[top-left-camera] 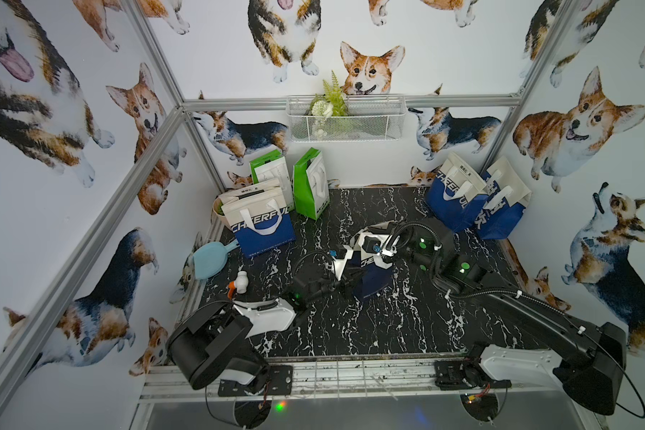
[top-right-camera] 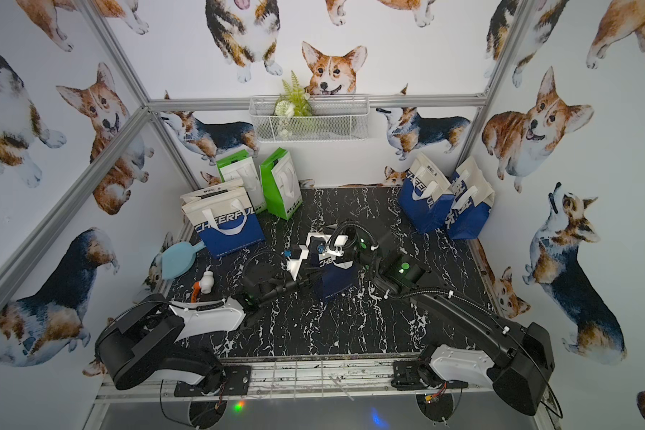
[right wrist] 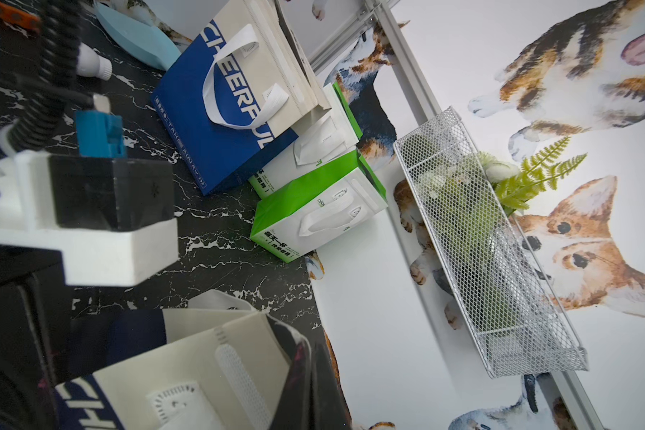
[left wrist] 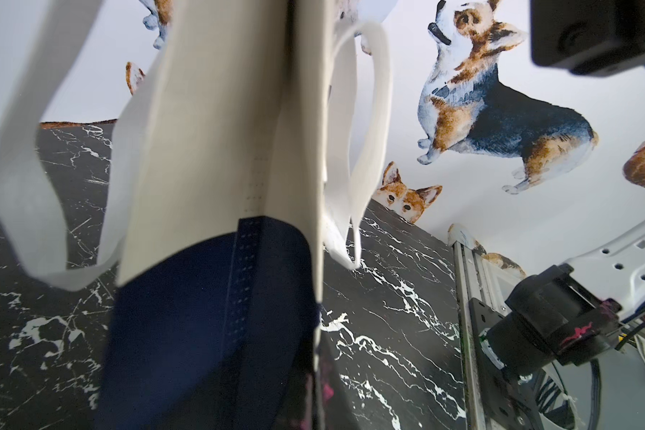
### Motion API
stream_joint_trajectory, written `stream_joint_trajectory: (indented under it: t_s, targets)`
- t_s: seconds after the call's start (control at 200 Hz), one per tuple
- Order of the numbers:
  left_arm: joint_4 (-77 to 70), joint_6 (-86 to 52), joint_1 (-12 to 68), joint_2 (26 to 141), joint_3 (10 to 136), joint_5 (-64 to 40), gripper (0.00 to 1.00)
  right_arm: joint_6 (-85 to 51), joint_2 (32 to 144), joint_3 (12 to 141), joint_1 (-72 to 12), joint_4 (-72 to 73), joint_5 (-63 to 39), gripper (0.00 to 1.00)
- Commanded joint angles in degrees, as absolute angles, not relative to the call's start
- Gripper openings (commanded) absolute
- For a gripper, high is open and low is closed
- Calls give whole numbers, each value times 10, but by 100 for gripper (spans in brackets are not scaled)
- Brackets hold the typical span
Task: Open the takeout bag
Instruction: Open the takeout bag at the center of the board.
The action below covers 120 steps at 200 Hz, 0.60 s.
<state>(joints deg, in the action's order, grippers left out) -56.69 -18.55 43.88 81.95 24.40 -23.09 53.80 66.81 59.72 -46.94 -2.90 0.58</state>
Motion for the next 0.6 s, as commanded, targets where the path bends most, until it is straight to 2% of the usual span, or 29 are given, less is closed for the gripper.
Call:
stream_joint_trajectory:
  t_s: [0.0,0.22,0.596]
  targets:
    - [-578,-175,439,816,248,-236,0,533,677,626,-456,-72,-5,0]
    - [-577,-172,440,822,250,-237,0,557,691,681,-434,-164,-56,0]
    - [-569,-159,441,827,255,-258,0,606,739,800,-432,-322,-74,0]
